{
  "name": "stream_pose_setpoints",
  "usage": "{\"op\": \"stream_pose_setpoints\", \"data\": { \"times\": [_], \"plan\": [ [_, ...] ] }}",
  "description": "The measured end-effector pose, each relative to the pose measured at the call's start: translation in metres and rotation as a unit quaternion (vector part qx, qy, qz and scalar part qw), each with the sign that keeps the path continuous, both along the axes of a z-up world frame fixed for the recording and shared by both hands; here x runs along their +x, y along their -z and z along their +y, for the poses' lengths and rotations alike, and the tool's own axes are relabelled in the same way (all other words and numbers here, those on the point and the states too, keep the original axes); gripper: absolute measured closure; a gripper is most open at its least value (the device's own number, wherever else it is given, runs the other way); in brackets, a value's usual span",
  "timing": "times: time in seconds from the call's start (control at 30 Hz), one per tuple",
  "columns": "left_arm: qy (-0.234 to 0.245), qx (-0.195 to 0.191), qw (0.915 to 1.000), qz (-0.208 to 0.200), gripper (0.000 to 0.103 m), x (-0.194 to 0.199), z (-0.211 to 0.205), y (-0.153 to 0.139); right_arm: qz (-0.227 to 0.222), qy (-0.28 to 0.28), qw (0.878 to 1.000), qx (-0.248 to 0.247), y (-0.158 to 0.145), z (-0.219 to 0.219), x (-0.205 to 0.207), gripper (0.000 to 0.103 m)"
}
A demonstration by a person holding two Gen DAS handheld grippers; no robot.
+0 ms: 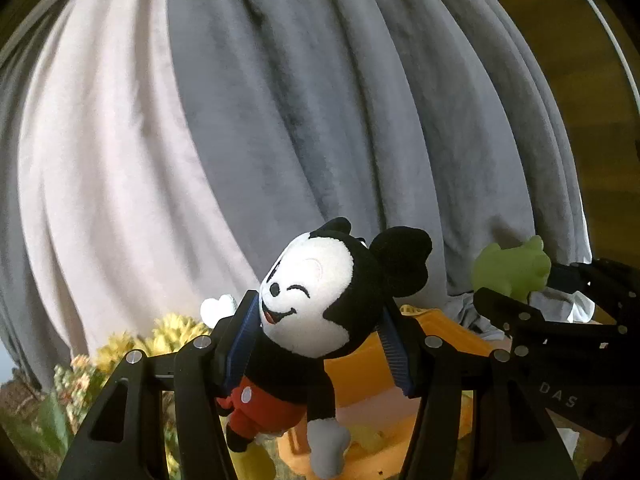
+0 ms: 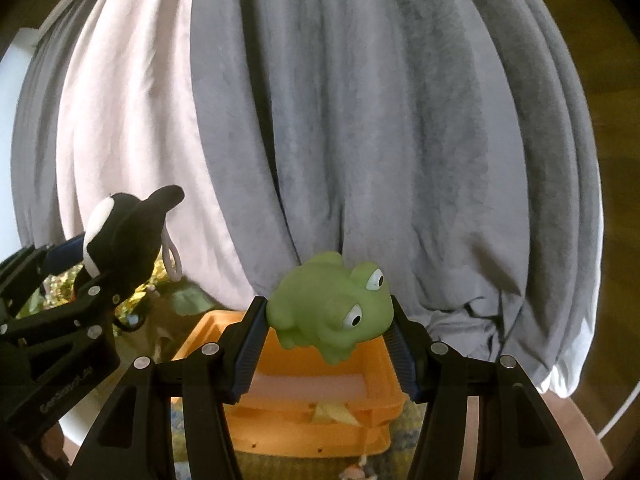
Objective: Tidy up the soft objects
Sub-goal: 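Lift the Mickey plush with the left tool while the right tool carries the frog to the crate, then open the left tool over the crate while the right tool releases the frog inside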
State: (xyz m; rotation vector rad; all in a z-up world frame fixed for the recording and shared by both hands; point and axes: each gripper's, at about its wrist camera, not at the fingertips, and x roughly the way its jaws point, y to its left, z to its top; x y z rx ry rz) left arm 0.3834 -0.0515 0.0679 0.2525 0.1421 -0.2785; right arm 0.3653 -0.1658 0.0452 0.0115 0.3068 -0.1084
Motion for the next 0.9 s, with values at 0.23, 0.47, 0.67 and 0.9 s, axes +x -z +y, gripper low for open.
{"op": "stream_pose_setpoints", "data": {
  "times": [0.23, 0.47, 0.67, 0.9],
  "plan": [
    [0.022, 0.017, 0.9995, 0.018, 0.046, 0.042, -0.014, 0.006, 0.021, 0.005, 1.0, -0.004, 0.005, -0.008, 0.037, 0.046],
    [0.032, 0.043, 0.9971, 0.054, 0.046, 0.081, -0.026, 0.036, 0.059, 0.001, 0.998, -0.011, 0.024, -0.016, 0.074, 0.046],
    [0.042, 0.064, 0.993, 0.09, 0.046, 0.108, -0.035, 0.062, 0.097, -0.004, 0.995, -0.009, 0.05, -0.02, 0.097, 0.046],
    [0.062, 0.091, 0.9835, 0.143, 0.04, 0.134, -0.049, 0.089, 0.125, -0.013, 0.992, -0.015, 0.075, -0.026, 0.121, 0.046]
  ]
}}
